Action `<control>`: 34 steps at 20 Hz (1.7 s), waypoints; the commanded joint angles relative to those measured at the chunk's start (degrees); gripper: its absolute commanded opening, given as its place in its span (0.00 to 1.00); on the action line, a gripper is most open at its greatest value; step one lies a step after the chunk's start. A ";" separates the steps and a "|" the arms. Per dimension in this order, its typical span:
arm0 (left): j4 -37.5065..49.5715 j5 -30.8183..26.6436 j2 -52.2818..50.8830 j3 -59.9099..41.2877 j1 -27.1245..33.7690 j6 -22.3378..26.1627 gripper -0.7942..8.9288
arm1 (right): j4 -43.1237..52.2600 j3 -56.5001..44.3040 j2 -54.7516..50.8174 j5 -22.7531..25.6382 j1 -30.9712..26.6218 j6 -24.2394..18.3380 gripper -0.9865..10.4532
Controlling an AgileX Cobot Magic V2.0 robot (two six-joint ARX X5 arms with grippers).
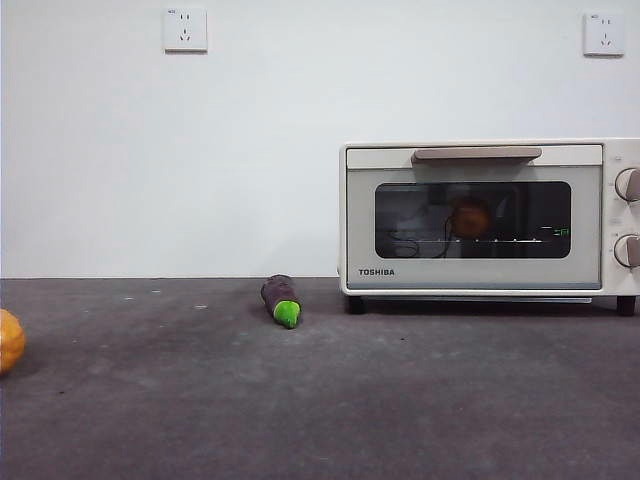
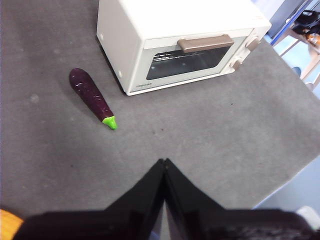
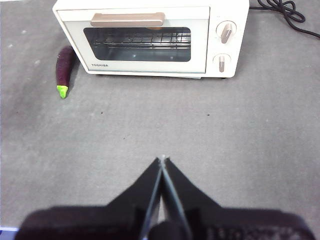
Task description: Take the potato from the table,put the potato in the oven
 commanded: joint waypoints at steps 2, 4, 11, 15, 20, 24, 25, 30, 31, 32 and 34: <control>1.79 -7.65 0.37 -0.09 1.95 10.56 0.08 | -1.07 0.13 -0.09 0.07 0.07 0.63 0.09; 2.69 -12.68 -0.48 -0.09 4.94 15.87 0.08 | -1.07 0.11 -0.09 0.07 0.07 0.63 0.09; 15.74 -13.14 -6.38 -5.68 20.55 19.87 0.08 | -1.07 0.11 -0.09 0.07 0.07 0.63 0.09; 25.68 -13.11 -11.47 -17.00 24.85 19.89 0.08 | -1.07 0.11 -0.02 0.07 0.07 0.63 0.09; 49.75 -12.55 -21.88 -41.46 25.94 19.78 0.08 | -1.09 0.11 -0.02 0.07 0.07 0.63 0.09; 54.34 -12.66 -30.18 -58.34 28.00 19.74 0.08 | -1.09 0.11 -0.02 0.04 0.07 0.63 0.09; 55.25 -12.50 -32.35 -62.05 28.68 19.67 0.08 | -1.07 0.11 -0.02 0.07 0.07 0.61 0.09; 62.14 -9.07 -42.58 -76.96 30.91 18.95 0.08 | -1.09 0.11 -0.02 0.07 0.07 0.63 0.09; 62.40 -8.11 -44.83 -78.73 30.91 19.02 0.08 | -1.09 0.11 -0.02 0.07 0.07 0.61 0.09; 62.40 -8.09 -46.95 -80.08 30.91 19.02 0.08 | -1.09 0.11 -0.02 0.07 0.07 0.63 0.09; 62.38 -8.09 -50.21 -82.23 30.91 19.02 0.08 | -1.09 0.13 -0.02 0.07 0.07 0.61 0.09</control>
